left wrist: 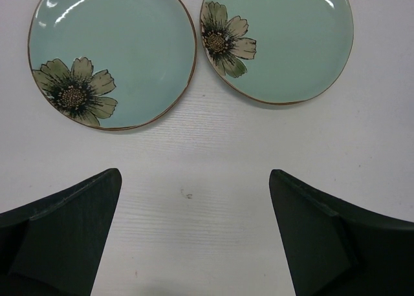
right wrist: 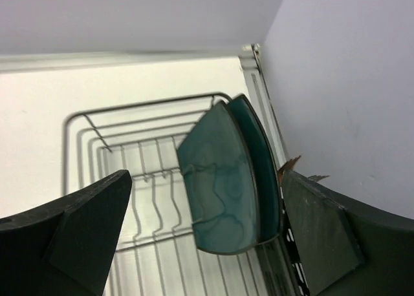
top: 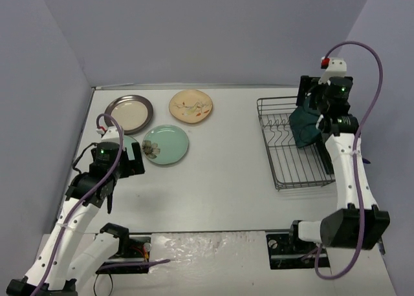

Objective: Load the plates into the dish rack

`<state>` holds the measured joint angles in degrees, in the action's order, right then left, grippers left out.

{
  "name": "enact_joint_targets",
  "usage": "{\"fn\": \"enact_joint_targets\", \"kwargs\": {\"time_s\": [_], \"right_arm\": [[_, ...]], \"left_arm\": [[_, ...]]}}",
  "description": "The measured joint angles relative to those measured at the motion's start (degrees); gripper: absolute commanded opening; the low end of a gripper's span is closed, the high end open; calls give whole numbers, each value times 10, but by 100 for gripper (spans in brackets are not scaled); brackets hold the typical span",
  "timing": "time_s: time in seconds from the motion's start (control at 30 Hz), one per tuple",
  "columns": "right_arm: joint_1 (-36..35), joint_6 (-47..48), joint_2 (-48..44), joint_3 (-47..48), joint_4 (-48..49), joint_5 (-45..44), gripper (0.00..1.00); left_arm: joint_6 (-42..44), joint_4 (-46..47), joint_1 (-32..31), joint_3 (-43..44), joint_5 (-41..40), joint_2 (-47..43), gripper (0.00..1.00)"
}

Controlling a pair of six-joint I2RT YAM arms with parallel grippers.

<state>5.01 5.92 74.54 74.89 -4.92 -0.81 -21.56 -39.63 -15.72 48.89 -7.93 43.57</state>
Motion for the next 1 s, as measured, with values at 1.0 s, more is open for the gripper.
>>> {"fn": "enact_joint_targets", "kwargs": {"time_s": [1.0], "right_arm": [[-252,-399,-263,-385,346,290,100]], "left_arm": [[-503,515,1,-257,14,262,83]]}}
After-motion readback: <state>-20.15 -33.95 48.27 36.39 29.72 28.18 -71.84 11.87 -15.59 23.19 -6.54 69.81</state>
